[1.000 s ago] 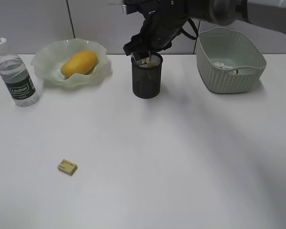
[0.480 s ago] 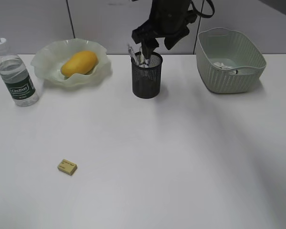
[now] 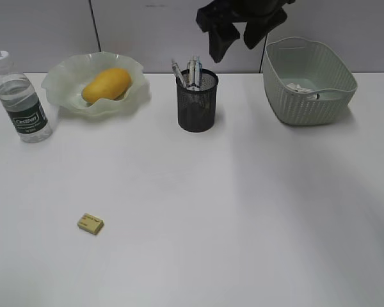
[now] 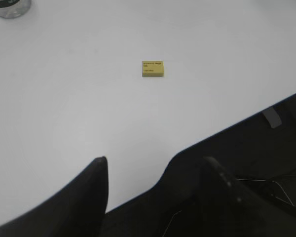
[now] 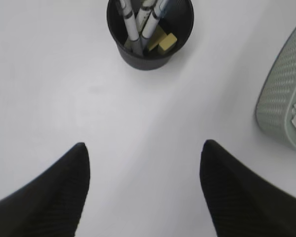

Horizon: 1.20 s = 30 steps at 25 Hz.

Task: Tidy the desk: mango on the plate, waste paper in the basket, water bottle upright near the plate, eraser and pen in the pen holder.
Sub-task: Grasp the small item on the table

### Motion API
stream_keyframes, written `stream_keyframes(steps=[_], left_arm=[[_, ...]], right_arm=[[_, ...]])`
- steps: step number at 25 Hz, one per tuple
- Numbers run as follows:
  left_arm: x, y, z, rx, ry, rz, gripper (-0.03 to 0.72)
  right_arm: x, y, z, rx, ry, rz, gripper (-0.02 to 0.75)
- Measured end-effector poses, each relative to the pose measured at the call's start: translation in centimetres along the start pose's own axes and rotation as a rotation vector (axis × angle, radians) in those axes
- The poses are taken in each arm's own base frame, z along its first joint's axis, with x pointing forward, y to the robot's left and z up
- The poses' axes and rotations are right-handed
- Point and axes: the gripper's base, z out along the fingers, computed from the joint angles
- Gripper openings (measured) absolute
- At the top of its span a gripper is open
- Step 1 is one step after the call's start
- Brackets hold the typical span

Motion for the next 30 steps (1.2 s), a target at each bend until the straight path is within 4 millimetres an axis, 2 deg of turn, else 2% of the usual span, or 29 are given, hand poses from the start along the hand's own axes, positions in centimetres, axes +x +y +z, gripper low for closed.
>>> stream_keyframes(steps=[5, 12, 22, 30], left_arm=[[0.0, 0.0, 0.0, 0.000, 0.000, 0.000, 0.445], [0.0, 0.0, 0.0, 0.000, 0.000, 0.000, 0.445], [0.0, 0.0, 0.0, 0.000, 0.000, 0.000, 0.445], [0.0, 0.0, 0.0, 0.000, 0.000, 0.000, 0.445]], right_arm=[[3.3, 0.3, -4.2, -0.022, 0.019, 0.021, 0.552], [10.8, 0.6, -8.0, -0.030, 0.101, 0.032, 0.547], [22.6, 1.1, -10.8, -0.028, 0.045, 0.034, 0.545], [30.1, 1.3, -13.4, -0.025, -0.090, 0.036, 0.544]])
